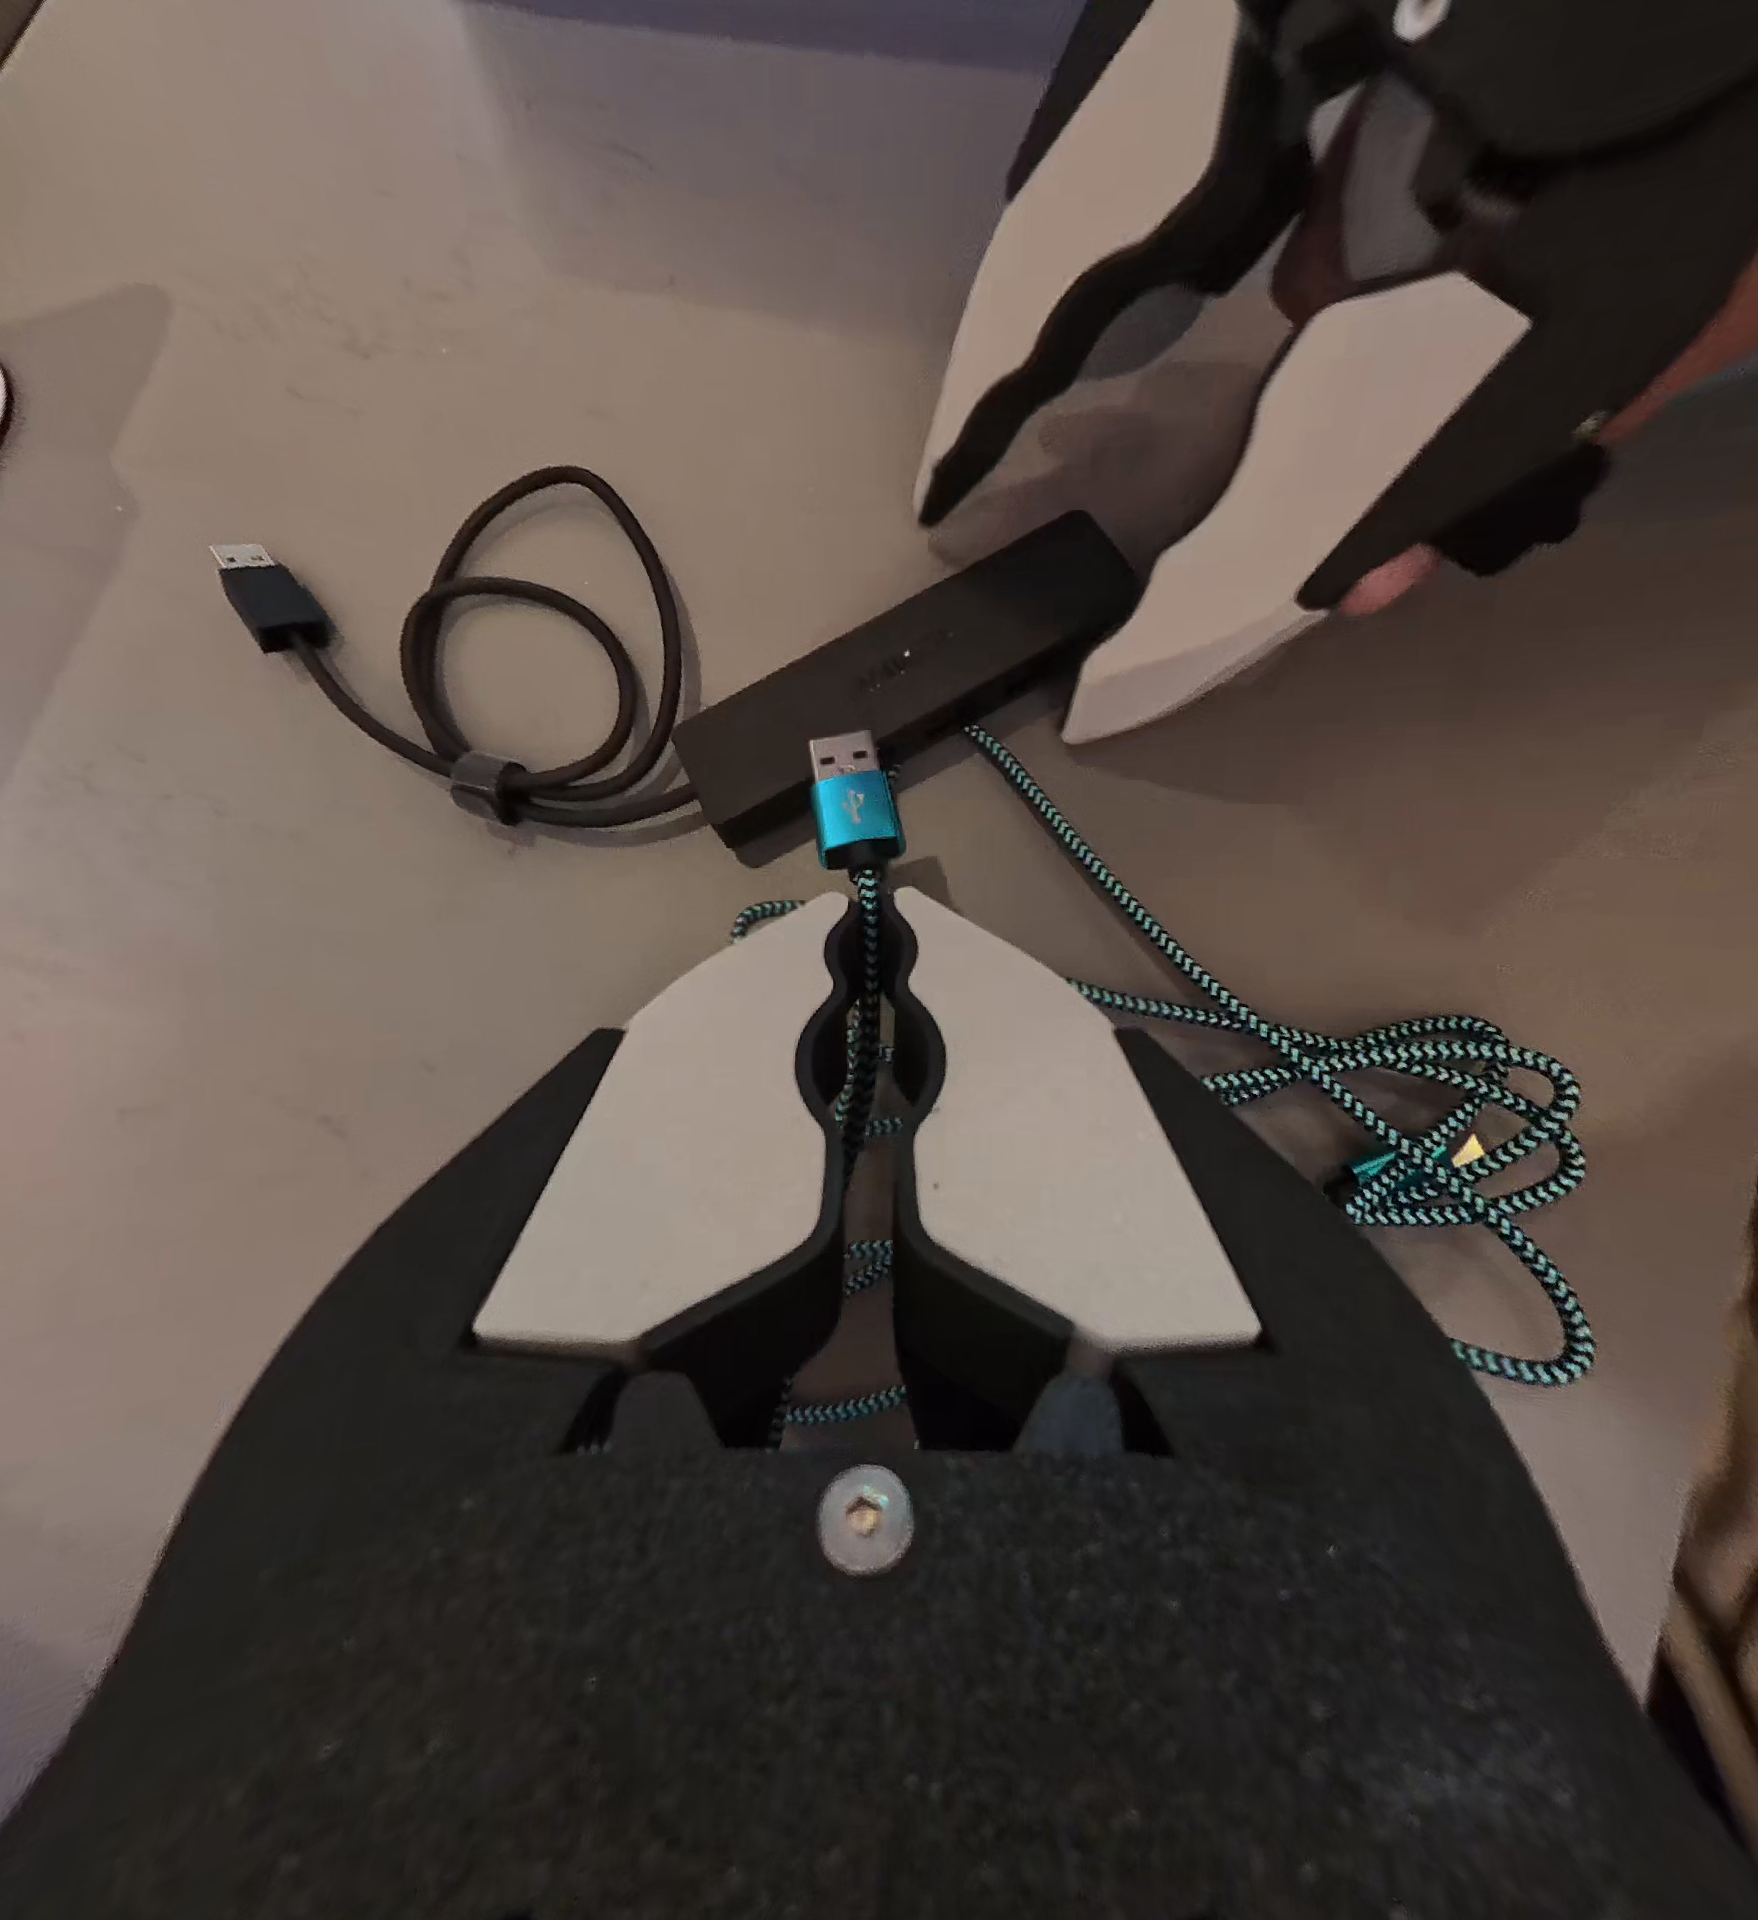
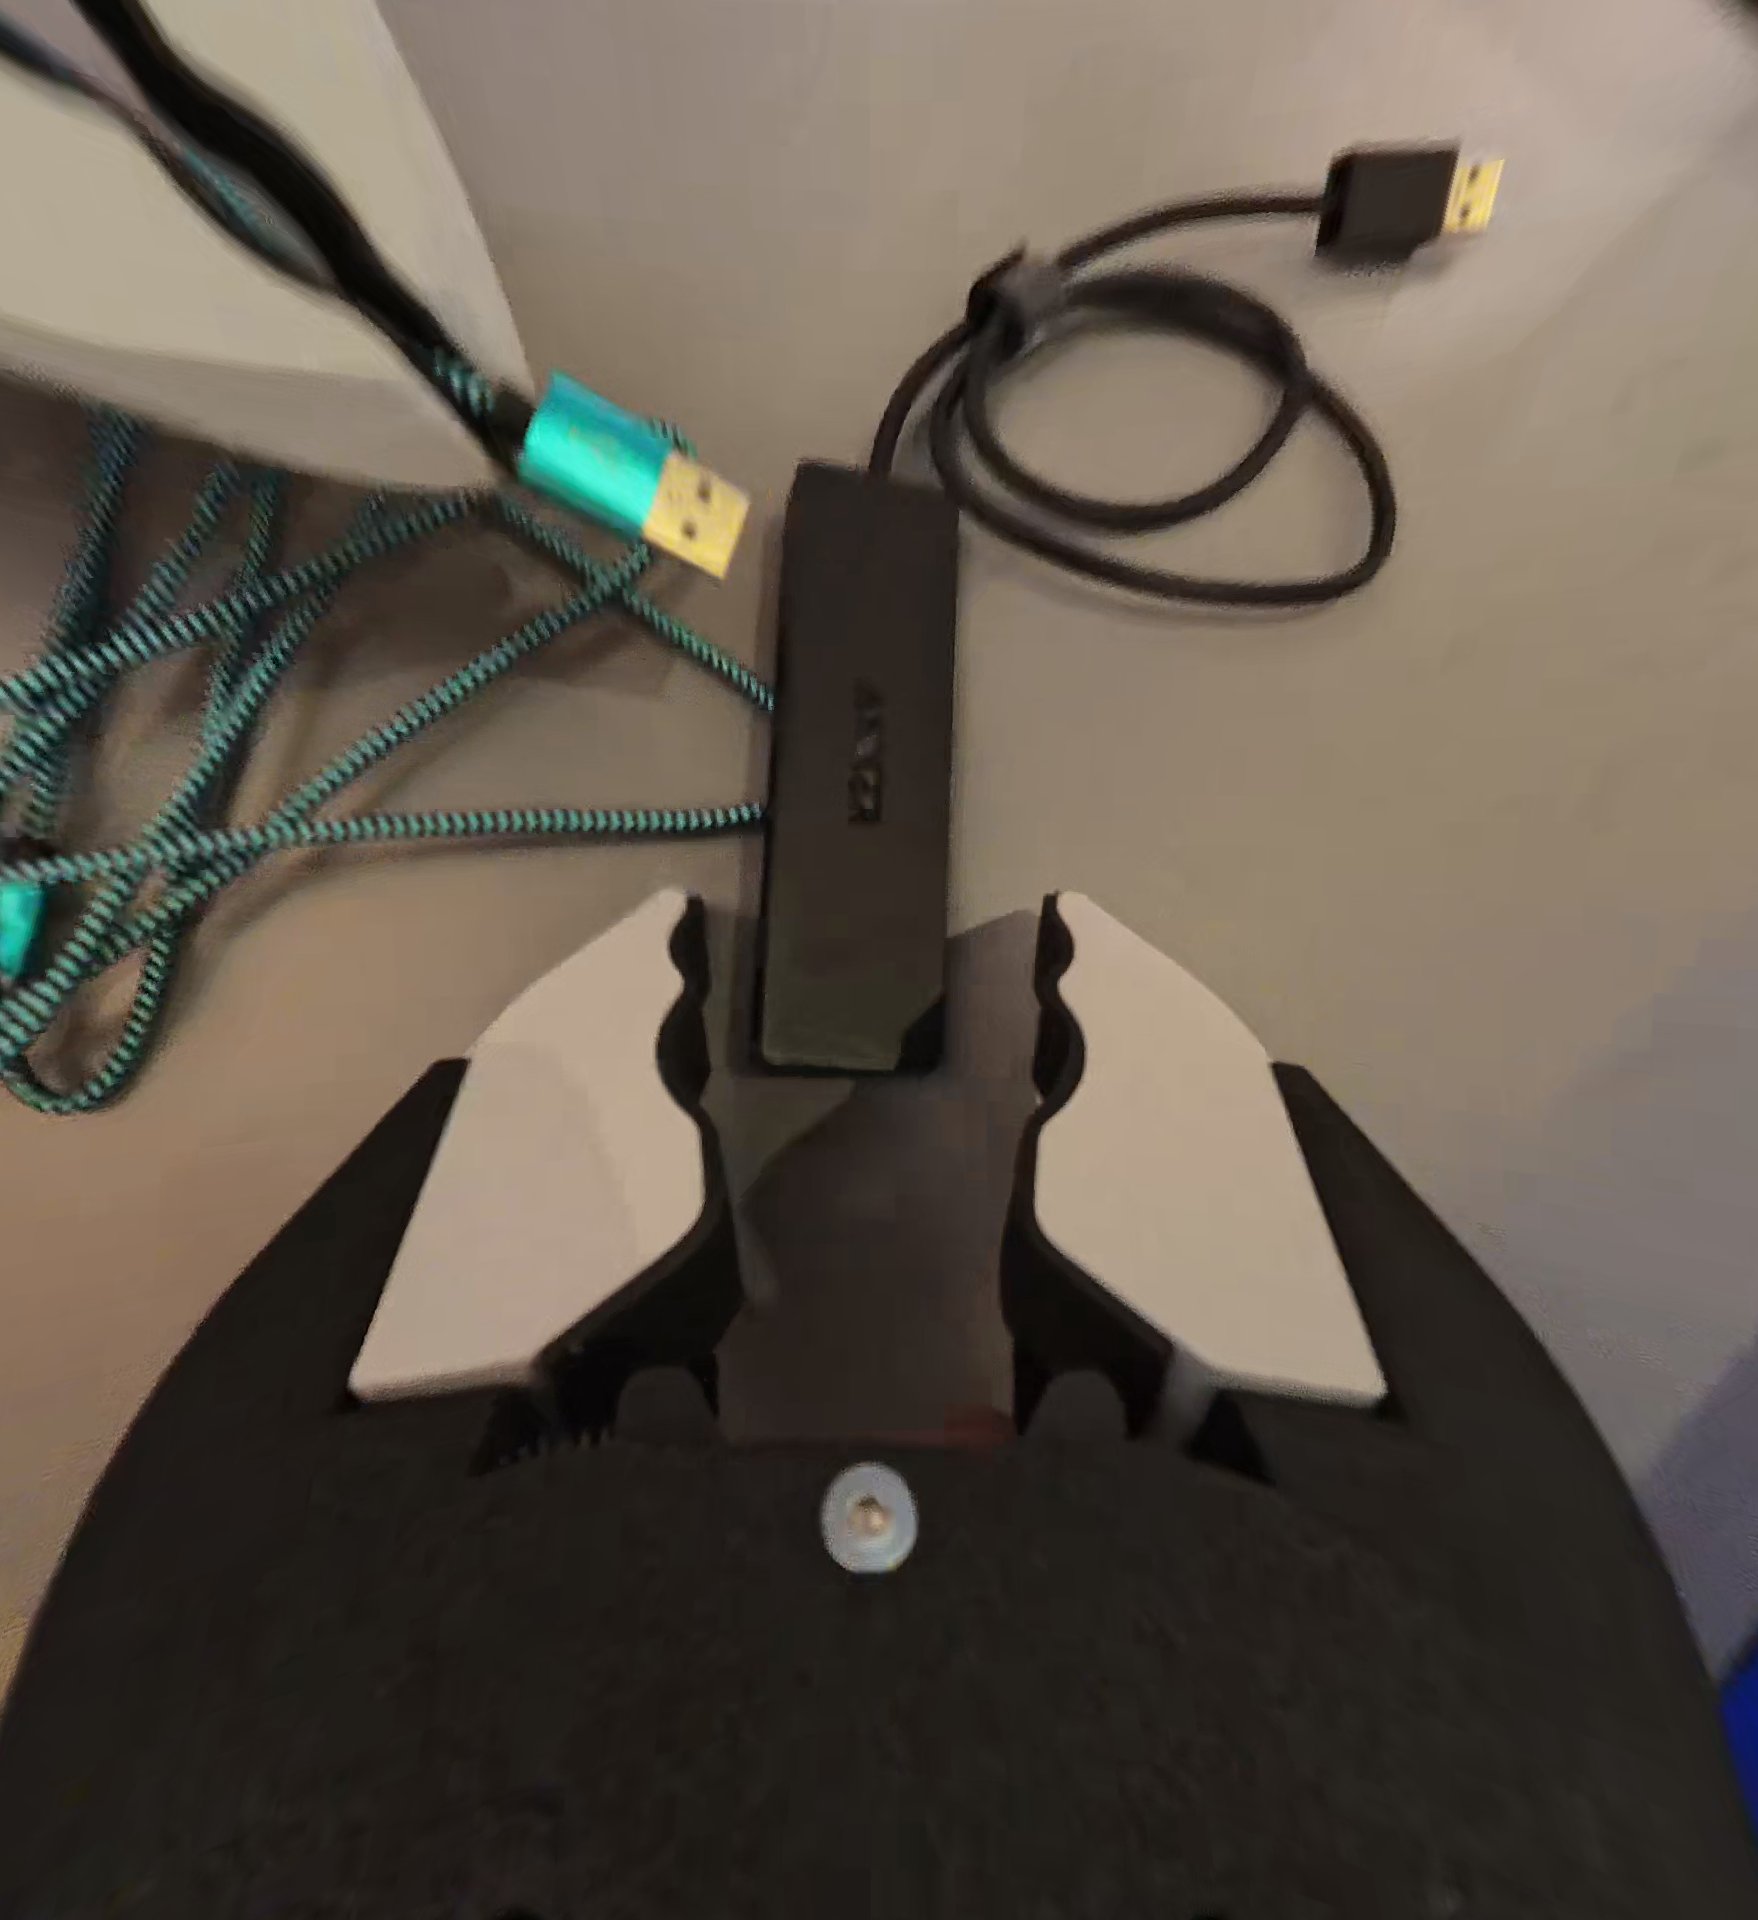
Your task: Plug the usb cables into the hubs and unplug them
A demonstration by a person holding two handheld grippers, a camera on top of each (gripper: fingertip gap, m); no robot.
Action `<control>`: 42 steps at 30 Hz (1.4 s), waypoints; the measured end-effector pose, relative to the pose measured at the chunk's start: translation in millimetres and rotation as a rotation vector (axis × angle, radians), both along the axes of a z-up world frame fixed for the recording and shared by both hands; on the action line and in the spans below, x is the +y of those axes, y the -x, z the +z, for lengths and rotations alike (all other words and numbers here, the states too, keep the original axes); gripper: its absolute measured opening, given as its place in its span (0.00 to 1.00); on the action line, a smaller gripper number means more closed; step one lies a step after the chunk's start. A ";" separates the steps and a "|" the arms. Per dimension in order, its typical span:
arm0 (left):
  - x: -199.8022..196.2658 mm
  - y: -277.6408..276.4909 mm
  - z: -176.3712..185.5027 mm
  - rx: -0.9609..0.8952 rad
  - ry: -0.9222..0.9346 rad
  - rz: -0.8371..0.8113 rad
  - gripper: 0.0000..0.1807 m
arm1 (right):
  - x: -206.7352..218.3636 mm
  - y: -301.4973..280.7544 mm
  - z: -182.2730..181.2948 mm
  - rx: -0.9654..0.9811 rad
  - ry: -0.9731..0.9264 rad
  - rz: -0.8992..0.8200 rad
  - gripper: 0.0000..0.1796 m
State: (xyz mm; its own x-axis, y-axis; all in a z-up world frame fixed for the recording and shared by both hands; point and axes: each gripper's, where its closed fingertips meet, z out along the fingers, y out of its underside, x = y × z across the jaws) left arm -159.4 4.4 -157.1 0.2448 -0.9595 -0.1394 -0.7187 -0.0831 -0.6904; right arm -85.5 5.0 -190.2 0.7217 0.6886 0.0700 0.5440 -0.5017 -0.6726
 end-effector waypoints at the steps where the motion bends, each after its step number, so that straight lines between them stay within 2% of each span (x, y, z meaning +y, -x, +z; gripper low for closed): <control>1: -1.1 1.0 -0.2 0.001 0.001 0.000 0.01 | -0.2 2.0 -0.4 0.022 0.012 0.011 0.29; 2: -2.6 2.2 -0.7 0.007 0.005 -0.001 0.01 | -4.0 6.8 -1.1 0.049 0.037 0.045 0.21; 3: -3.7 4.0 -1.3 0.015 0.008 0.000 0.01 | -5.3 9.2 -1.4 0.066 0.047 0.051 0.19; 6: -6.7 7.6 -1.8 0.043 0.008 -0.007 0.01 | -4.8 9.2 -0.9 0.091 0.087 0.013 0.19; 9: -7.0 6.9 2.9 0.052 -0.001 -0.012 0.01 | -6.8 19.4 6.9 0.270 0.180 -0.006 0.19; 13: -2.5 8.7 3.8 0.064 0.012 0.010 0.01 | -6.0 25.5 21.6 0.362 0.155 -0.019 0.19; 23: 3.3 7.8 1.8 0.061 0.016 0.050 0.01 | -5.1 28.4 21.0 0.341 0.106 -0.033 0.19; 29: 4.7 4.1 2.0 0.043 0.021 0.073 0.01 | -4.2 28.1 22.2 0.264 0.030 -0.051 0.19; 35: 0.4 0.5 -1.2 0.042 0.039 0.056 0.01 | -7.6 25.1 21.9 0.248 -0.001 0.003 0.19; 41: 3.9 -6.7 2.5 0.007 0.022 0.095 0.01 | -10.9 29.1 25.5 0.386 0.084 0.000 0.19; 42: 4.5 -6.9 2.3 0.007 0.033 0.100 0.01 | -10.5 29.3 23.7 0.357 0.067 0.003 0.19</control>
